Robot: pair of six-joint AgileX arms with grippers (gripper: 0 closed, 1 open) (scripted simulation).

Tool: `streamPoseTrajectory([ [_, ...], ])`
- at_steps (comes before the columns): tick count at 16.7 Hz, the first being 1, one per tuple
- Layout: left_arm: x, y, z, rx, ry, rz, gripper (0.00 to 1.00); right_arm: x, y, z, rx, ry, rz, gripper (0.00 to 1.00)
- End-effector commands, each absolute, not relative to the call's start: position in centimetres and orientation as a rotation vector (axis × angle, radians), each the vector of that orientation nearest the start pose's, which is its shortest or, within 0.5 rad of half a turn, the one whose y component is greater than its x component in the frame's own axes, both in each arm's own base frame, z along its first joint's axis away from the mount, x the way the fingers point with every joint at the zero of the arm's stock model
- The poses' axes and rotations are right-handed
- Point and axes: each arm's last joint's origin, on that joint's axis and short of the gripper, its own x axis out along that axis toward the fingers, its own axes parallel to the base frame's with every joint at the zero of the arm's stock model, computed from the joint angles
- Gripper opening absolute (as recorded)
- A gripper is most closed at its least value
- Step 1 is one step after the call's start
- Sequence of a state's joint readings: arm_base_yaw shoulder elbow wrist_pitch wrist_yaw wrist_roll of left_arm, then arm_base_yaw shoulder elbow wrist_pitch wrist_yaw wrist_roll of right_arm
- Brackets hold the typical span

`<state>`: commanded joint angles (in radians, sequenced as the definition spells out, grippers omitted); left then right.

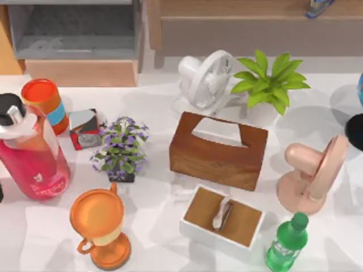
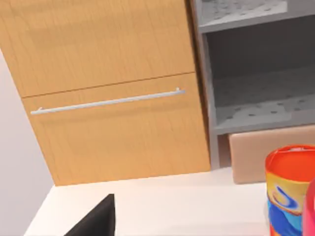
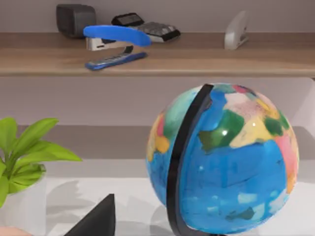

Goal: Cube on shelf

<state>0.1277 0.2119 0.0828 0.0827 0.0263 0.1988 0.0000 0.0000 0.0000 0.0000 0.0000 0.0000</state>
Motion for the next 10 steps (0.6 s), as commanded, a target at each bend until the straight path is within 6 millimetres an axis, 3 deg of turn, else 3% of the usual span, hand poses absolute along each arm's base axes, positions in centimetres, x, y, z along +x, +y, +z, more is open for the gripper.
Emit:
streamPoseTrajectory([
  [4, 14.7, 3.7, 21.1, 0.459, 0.126, 0.168, 1.0, 10.6, -0.1, 16.0, 0.0, 0.0, 0.0, 1.0],
  [10, 23.4, 10.6, 24.3, 0.918, 0.171, 0.22, 1.0, 10.6, -0.1, 16.0, 0.0, 0.0, 0.0, 1.0],
])
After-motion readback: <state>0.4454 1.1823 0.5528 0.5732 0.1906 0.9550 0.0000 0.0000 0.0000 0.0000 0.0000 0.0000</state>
